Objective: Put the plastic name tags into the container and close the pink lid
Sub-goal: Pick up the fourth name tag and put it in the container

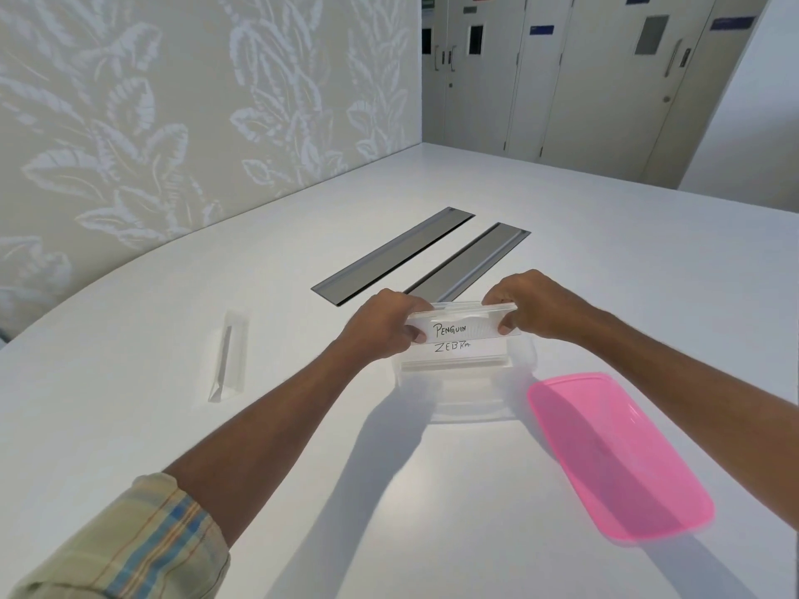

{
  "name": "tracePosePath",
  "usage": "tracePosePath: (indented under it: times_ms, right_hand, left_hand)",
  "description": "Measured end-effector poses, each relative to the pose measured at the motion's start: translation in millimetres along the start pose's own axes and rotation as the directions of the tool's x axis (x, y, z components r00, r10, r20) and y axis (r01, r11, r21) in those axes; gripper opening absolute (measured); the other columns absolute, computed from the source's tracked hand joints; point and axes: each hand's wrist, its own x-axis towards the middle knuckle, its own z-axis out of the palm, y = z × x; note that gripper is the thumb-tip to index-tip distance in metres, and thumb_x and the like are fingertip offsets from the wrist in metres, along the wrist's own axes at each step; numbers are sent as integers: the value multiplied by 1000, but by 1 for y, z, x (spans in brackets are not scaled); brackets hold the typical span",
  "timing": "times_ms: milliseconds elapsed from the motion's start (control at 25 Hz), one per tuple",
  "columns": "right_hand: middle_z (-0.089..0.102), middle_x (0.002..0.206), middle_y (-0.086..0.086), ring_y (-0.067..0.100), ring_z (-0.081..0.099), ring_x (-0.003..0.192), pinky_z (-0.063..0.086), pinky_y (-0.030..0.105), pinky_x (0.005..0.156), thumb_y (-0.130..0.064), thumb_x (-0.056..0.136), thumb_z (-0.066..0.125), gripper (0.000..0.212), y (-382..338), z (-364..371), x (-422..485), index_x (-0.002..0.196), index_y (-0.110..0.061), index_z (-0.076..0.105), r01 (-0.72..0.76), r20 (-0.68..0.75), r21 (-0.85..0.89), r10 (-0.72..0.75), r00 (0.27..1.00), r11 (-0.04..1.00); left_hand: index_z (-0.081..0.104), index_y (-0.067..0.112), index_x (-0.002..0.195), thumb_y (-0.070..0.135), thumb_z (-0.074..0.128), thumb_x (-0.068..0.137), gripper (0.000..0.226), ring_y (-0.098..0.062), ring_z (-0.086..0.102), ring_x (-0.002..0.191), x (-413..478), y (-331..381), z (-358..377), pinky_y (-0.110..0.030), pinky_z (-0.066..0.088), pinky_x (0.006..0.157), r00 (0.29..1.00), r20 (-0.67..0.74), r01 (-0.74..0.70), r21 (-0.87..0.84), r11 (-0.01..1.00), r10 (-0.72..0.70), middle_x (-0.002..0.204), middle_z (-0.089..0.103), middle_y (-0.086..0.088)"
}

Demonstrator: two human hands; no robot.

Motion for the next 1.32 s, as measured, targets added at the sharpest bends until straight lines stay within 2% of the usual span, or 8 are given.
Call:
tracePosePath:
  times_ms: [240, 400, 680, 880, 1040, 1160, 1240, 1320]
  right_hand:
    - [72, 101, -3, 23, 65, 95, 57, 43, 78, -2, 72, 85, 37, 14, 10, 16, 104, -18, 76, 6, 27, -41, -4, 1000, 999]
    - [72, 107, 1, 26, 64, 99, 57, 45, 81, -5, 74, 86, 36, 19, 22, 28, 106, -17, 75, -5, 34, -83, 8, 999, 997]
    - [70, 110, 7, 31, 66, 99, 57, 44, 81, -5, 74, 86, 38, 23, 40, 42, 107, -17, 74, -13, 78, -160, 26, 997, 987]
    - [70, 111, 8, 32, 66, 100, 57, 45, 82, -5, 75, 85, 38, 24, 49, 46, 109, -16, 73, -19, 103, -184, 38, 994, 983]
    - [70, 108, 10, 34, 67, 98, 58, 47, 82, -5, 74, 86, 34, 25, 52, 46, 105, -14, 74, -26, 112, -195, 48, 993, 980]
    - [70, 106, 10, 34, 67, 96, 59, 47, 81, -5, 74, 85, 33, 25, 55, 47, 104, -15, 74, -26, 118, -203, 50, 992, 979]
    - [70, 107, 10, 34, 67, 97, 58, 45, 81, -5, 75, 86, 35, 25, 56, 47, 106, -15, 75, -18, 123, -214, 46, 991, 977]
    - [71, 108, 10, 33, 68, 98, 58, 44, 82, -6, 75, 86, 36, 25, 57, 47, 109, -15, 75, -16, 126, -221, 45, 991, 975]
  left_hand:
    - [72, 25, 131, 18, 84, 85, 49, -22, 63, 121, 24, -3, 13, -43, 53, 101, 999, 25, -32, 82, 996, 30, 128, 69, 5]
    - [71, 25, 134, 19, 82, 88, 48, -26, 62, 126, 35, -5, 23, -46, 53, 104, 999, 44, 1, 172, 985, -9, 132, 68, 2]
    - [71, 23, 131, 19, 80, 89, 43, -30, 64, 121, 46, -8, 34, -46, 58, 96, 990, 141, -8, 266, 964, -31, 126, 70, -3]
    - [66, 21, 142, 18, 79, 90, 54, -31, 63, 127, 50, -12, 46, -38, 52, 97, 992, 126, -30, 324, 946, -12, 134, 69, -8]
    - [66, 20, 141, 16, 78, 90, 53, -33, 66, 124, 54, -13, 52, -41, 56, 94, 990, 138, -33, 353, 935, -17, 132, 70, -10]
    - [70, 17, 130, 15, 77, 88, 42, -34, 69, 117, 55, -13, 55, -39, 57, 83, 988, 153, -45, 387, 921, -15, 122, 73, -10]
    - [71, 17, 127, 15, 77, 88, 39, -33, 70, 114, 54, -12, 57, -34, 50, 74, 989, 148, -45, 399, 916, -16, 120, 73, -9]
    - [70, 17, 127, 16, 76, 88, 39, -33, 70, 112, 54, -12, 58, -33, 45, 71, 990, 140, -46, 409, 911, -13, 119, 73, -8]
